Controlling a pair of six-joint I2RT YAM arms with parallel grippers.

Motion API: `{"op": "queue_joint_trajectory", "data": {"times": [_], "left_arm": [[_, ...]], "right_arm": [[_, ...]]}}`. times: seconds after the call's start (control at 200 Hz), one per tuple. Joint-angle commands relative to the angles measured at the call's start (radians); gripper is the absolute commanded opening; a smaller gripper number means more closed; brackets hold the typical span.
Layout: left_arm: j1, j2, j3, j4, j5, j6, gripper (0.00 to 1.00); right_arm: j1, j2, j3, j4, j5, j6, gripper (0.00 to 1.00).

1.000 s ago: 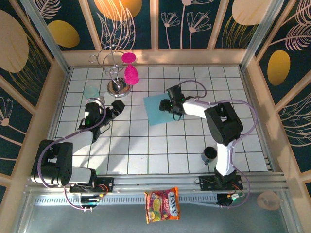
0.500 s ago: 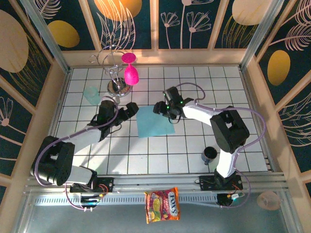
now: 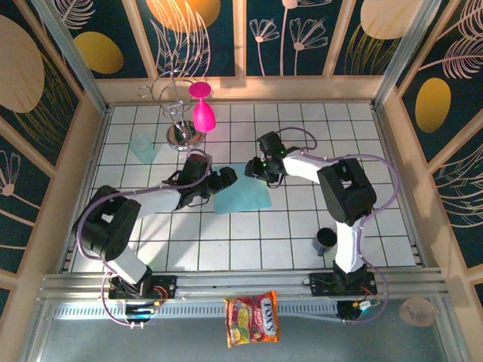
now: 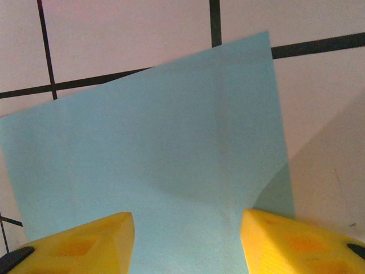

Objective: Fold a paper plane with a square sheet of paper (pick it up from the middle)
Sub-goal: Move the square sheet of paper to the center of the table, then first fold in half a square sheet of paper at the center of the table.

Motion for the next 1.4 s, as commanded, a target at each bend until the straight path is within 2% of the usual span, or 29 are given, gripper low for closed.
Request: {"op": "queue_joint_trajectory", "data": {"times": [0.0, 0.075, 0.39, 0.881, 1.186, 1.397], "left_arm": [[-0.007, 0.035, 0.041, -0.028, 0.013, -0.016, 0.86], [-0.007, 0.054, 0.049, -0.029, 0.019, -0.012, 0.86], [-0.007, 0.104, 0.010, -0.030, 0.018, -0.007, 0.87], [-0.007, 0.101, -0.013, -0.024, 0.010, 0.001, 0.89], [-0.007, 0.084, -0.033, -0.005, 0.014, 0.008, 0.94], [-0.007, 0.077, -0.030, -0.036, -0.005, 0.025, 0.90]], "right_arm": [[0.002, -0.017, -0.043, -0.022, -0.035, -0.011, 0.54], [-0.027, -0.025, -0.059, -0.004, -0.043, -0.003, 0.53], [-0.035, -0.156, -0.125, 0.045, -0.079, 0.013, 0.53], [-0.023, -0.044, -0.142, 0.049, -0.147, 0.025, 0.34], [-0.014, -0.029, -0.185, 0.181, -0.260, 0.090, 0.32], [-0.011, -0.016, -0.203, 0.282, -0.343, 0.139, 0.28]]}}
